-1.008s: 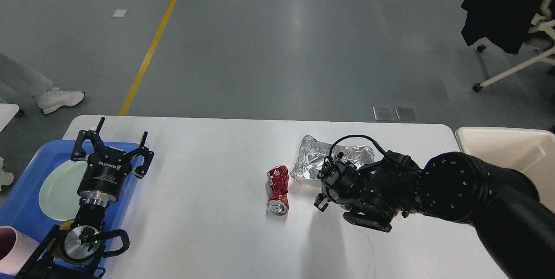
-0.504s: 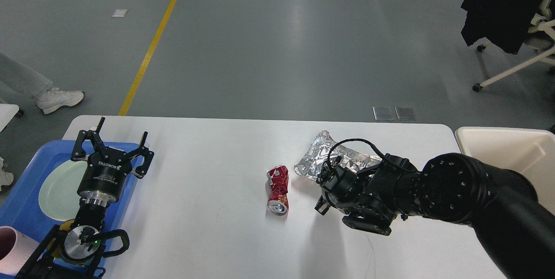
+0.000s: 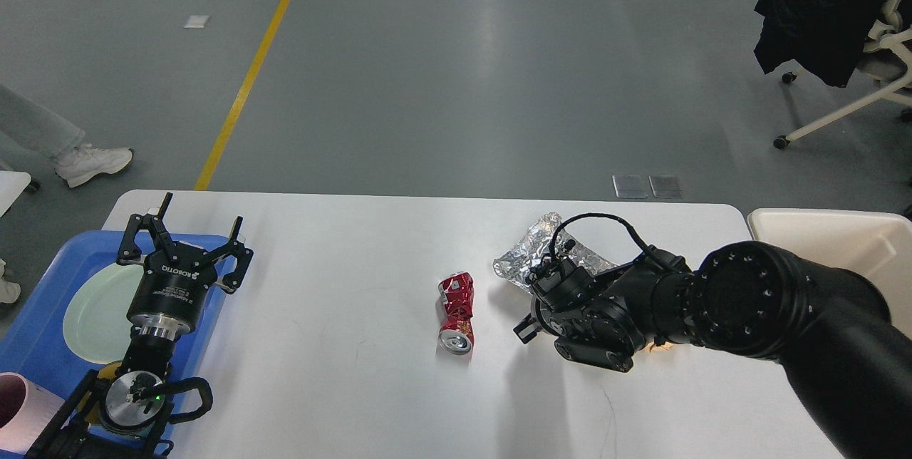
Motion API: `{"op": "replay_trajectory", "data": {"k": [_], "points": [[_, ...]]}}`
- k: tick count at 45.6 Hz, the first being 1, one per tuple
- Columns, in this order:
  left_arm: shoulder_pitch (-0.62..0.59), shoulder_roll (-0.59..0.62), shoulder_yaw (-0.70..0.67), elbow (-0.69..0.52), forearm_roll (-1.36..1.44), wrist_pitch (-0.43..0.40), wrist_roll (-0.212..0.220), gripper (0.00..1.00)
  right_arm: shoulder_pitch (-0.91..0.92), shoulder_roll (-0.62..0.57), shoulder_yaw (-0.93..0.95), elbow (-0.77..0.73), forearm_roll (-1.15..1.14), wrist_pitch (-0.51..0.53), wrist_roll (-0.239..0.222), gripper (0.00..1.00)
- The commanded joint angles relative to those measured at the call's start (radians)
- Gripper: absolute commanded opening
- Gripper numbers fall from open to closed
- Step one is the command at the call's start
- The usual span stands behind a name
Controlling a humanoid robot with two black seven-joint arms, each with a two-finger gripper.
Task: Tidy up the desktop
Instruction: 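Lift the crumpled foil and release it into the white bin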
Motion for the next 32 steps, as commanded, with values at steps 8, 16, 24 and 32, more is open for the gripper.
{"op": "replay_trajectory", "data": {"k": [8,16,24,32], "points": [[0.000,0.000,0.000,0.000,0.000,-0.001,0.000,0.96,0.264,-0.049,-0.013,0.113,0.280,0.164,-0.008,0.00],[0.000,0.001,0.000,0.000,0.000,0.000,0.000,0.96,0.519,-0.147,-0.025,0.266,0.428,0.289,-0.017,0.00],[0.000,0.001,0.002,0.000,0.000,0.000,0.000,0.96,0.796,-0.260,-0.149,0.459,0.622,0.379,-0.014,0.00],[0.000,0.001,0.002,0.000,0.000,0.000,0.000,0.96,1.072,-0.363,-0.364,0.735,0.682,0.405,0.139,0.00]]}}
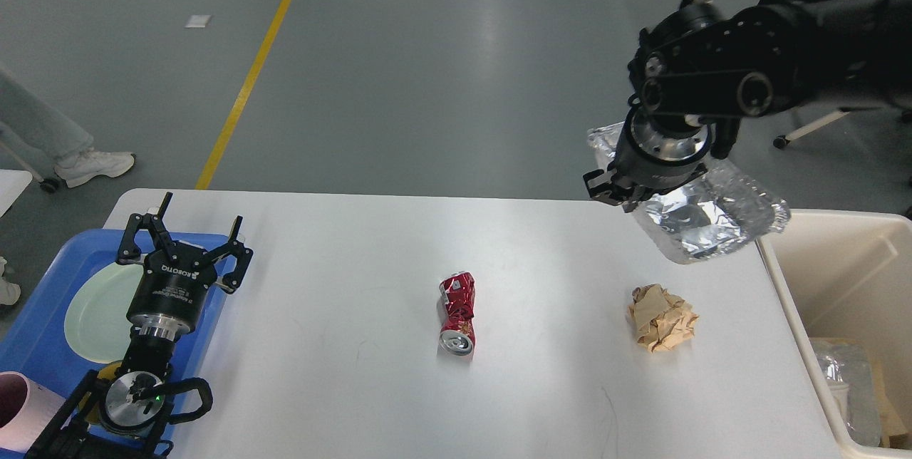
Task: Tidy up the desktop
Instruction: 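Lift the crumpled foil and release it into the white bin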
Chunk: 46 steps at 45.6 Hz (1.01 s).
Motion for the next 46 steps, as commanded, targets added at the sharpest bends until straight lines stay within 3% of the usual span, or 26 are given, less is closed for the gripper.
{"op": "replay_trajectory", "data": {"k": [1,5,7,10,23,29,37,46], "points": [[0.000,0.000,0.001,0.000,0.000,0.000,0.000,0.96,0.188,-0.047,-0.172,0.187,0.023,0.016,0.169,0.00],[0.000,0.000,0.001,0.000,0.000,0.000,0.000,0.96,0.261,-0.038,-0.316,0.255,0.023,0.038,0.356,0.00],[0.000,0.000,-0.001,0.000,0.000,0.000,0.000,0.96,0.272,-0.026,-0.373,0.275,0.023,0.041,0.413,0.00],[0.000,0.000,-0.001,0.000,0.000,0.000,0.000,0.96,0.284,-0.012,-0.433,0.298,0.023,0.041,0.449,0.00],[0.000,0.000,0.001,0.000,0.000,0.000,0.000,0.96,0.285,-0.043,-0.490,0.310,0.046,0.024,0.444,0.00],[0.000,-0.001,-0.001,0.000,0.000,0.000,-0.002,0.96,0.262,-0.125,-0.553,0.289,0.056,-0.037,0.443,0.00],[0.000,0.000,-0.001,0.000,0.000,0.000,-0.002,0.96,0.097,-0.326,-0.631,0.119,0.043,-0.099,0.438,0.00],[0.000,0.000,-0.001,0.000,0.000,0.000,-0.002,0.96,-0.182,-0.515,-0.596,-0.182,0.025,-0.097,0.426,0.00]]}}
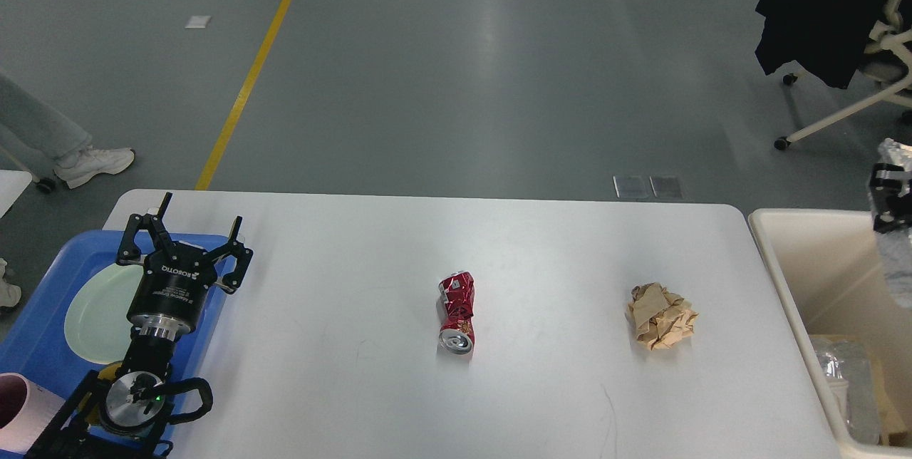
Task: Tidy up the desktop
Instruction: 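Lift the crumpled foil and release it into the white bin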
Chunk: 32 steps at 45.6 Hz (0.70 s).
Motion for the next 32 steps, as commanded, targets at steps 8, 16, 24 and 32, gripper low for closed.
{"op": "replay_trajectory", "data": {"k": [8,16,24,32], "points": [[0.001,0.000,0.000,0.000,0.000,0.000,0.000,0.96,-0.515,-0.136,0.177,-0.418,0.002,-0.006,-0.003,0.00],[0.000,0.000,-0.001,0.000,0.000,0.000,0.000,0.96,-0.891,-0.142,0.422,-0.673,0.004,-0.029,-0.006,0.00],[0.000,0.000,-0.001,0.000,0.000,0.000,0.000,0.96,-1.206,-0.069,0.610,-0.920,0.007,-0.098,-0.018,0.00],[0.000,0.000,0.000,0.000,0.000,0.000,0.000,0.96,-1.447,0.072,0.673,-1.173,0.004,-0.239,-0.023,0.00]]}}
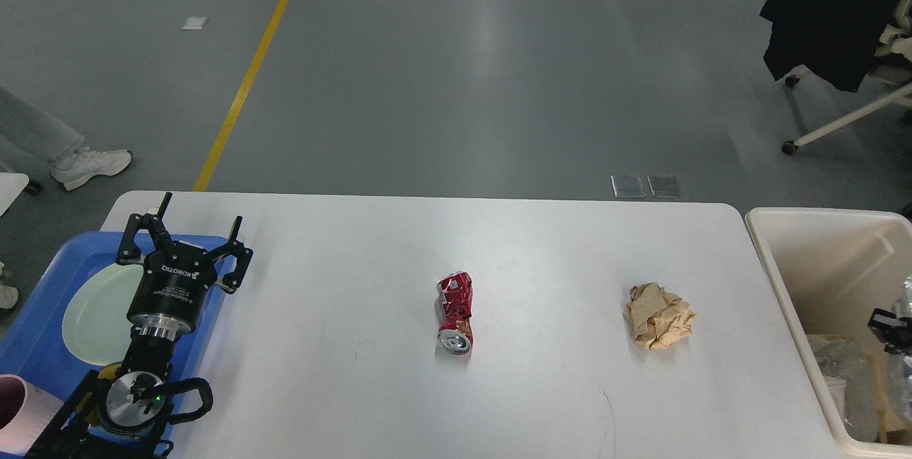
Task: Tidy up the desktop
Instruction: 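Lift the crumpled foil and release it into the white bin, then raise the right gripper out of the bin toward the brown paper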
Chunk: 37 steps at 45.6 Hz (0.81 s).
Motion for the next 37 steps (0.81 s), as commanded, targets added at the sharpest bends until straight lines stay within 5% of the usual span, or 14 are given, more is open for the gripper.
{"op": "replay_trajectory", "data": {"k": [1,11,34,35,37], "points": [[0.000,0.000,-0.001,0.000,0.000,0.000,0.000,0.96,-0.148,0.100,0.022,-0.166,-0.003,-0.091,-0.004,0.00],[0.000,0.000,-0.001,0.000,0.000,0.000,0.002,0.96,-0.260,0.193,0.012,-0.248,-0.020,-0.252,-0.051,0.00],[0.000,0.000,0.001,0.000,0.000,0.000,0.002,0.96,-0.264,0.210,0.022,-0.249,-0.015,-0.267,-0.067,0.00],[0.000,0.000,-0.001,0.000,0.000,0.000,0.000,0.96,-0.264,0.210,0.025,-0.251,-0.012,-0.272,-0.067,0.09],[0.000,0.000,0.001,0.000,0.000,0.000,0.002,0.96,-0.263,0.209,0.028,-0.251,-0.006,-0.302,-0.067,0.43]]}}
